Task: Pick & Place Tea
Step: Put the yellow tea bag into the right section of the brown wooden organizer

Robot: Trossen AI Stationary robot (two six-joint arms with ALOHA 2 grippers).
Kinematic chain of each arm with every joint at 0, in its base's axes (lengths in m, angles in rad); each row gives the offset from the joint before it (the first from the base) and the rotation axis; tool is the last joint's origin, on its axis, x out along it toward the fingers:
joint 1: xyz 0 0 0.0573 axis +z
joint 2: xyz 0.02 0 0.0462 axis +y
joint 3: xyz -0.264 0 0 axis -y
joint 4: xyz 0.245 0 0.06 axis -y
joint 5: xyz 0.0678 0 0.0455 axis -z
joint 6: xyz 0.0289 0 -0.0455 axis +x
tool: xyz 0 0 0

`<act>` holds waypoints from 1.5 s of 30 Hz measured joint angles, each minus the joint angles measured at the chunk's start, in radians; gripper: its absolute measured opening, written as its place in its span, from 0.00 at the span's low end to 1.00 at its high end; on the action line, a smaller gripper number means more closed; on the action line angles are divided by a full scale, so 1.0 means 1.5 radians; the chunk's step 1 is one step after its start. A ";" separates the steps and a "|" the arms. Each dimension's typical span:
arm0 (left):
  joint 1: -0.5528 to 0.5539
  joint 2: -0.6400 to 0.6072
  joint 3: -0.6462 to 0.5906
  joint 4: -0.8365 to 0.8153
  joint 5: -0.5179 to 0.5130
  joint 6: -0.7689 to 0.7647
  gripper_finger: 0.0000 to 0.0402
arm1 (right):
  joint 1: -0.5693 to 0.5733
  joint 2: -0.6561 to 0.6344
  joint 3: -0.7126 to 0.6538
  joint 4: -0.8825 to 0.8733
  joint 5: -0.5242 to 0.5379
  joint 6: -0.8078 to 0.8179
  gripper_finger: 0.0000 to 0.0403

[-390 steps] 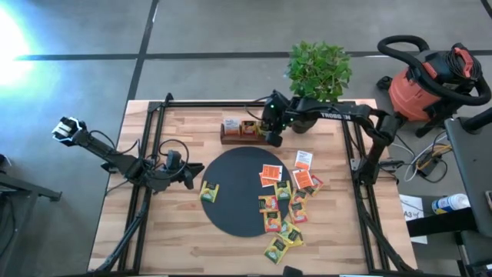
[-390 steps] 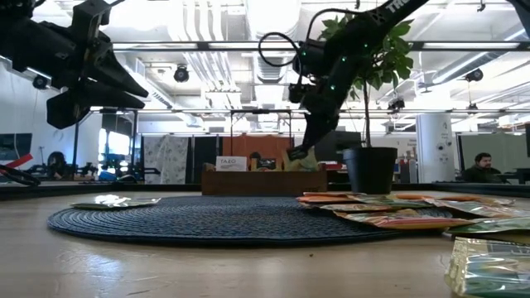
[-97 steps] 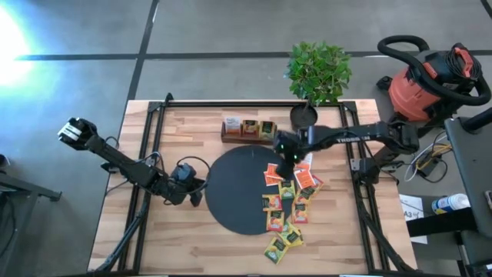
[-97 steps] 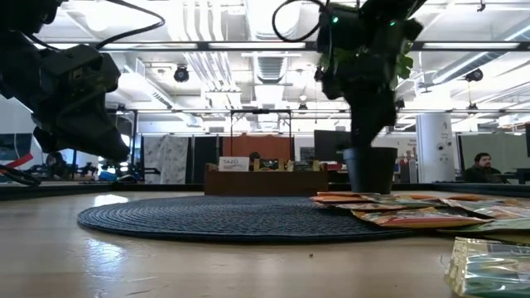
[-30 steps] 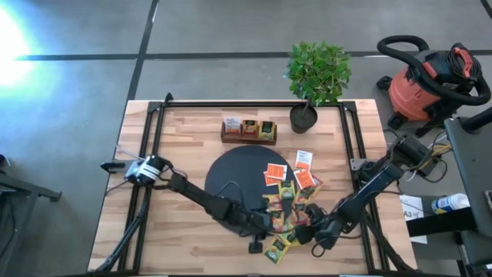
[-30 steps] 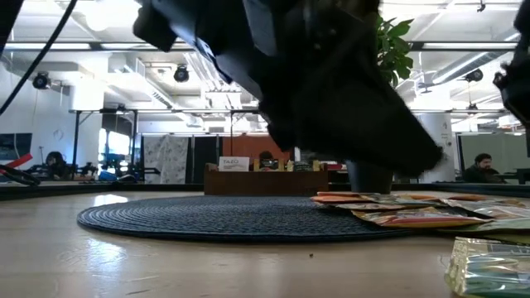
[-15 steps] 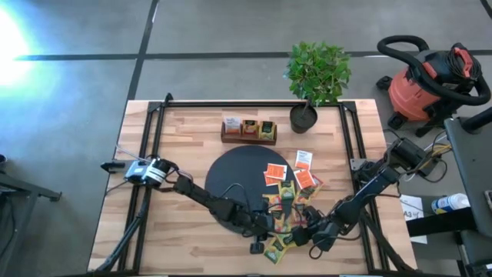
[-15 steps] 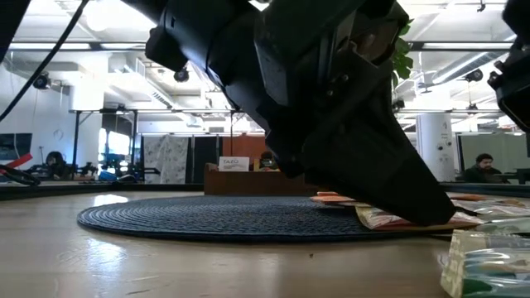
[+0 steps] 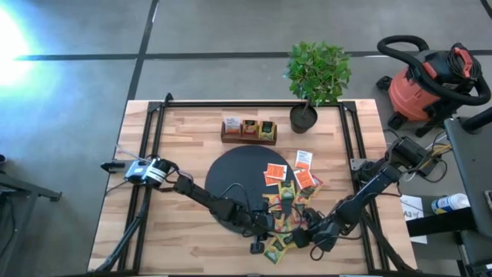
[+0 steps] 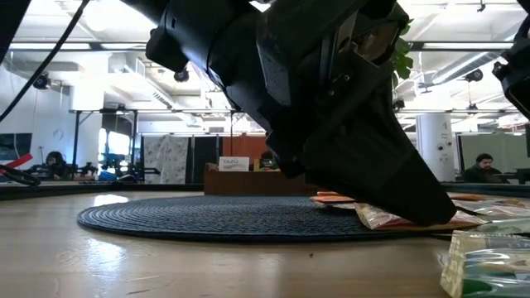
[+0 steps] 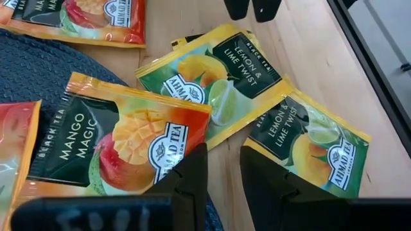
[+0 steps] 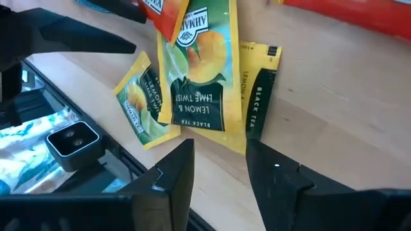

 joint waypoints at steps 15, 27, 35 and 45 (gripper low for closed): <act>0.002 0.000 0.000 0.006 0.000 -0.004 0.22 | -0.032 0.031 -0.003 0.019 0.024 -0.022 0.33; 0.009 0.000 0.000 0.009 -0.001 -0.005 0.22 | -0.057 0.023 -0.003 0.034 0.023 -0.071 0.14; 0.009 0.000 0.000 0.008 -0.004 -0.025 0.22 | -0.054 -0.004 -0.003 0.013 0.000 -0.109 0.02; 0.020 -0.080 -0.001 0.006 -0.068 -0.017 0.22 | -0.047 -0.125 0.025 -0.239 -0.040 -0.263 0.02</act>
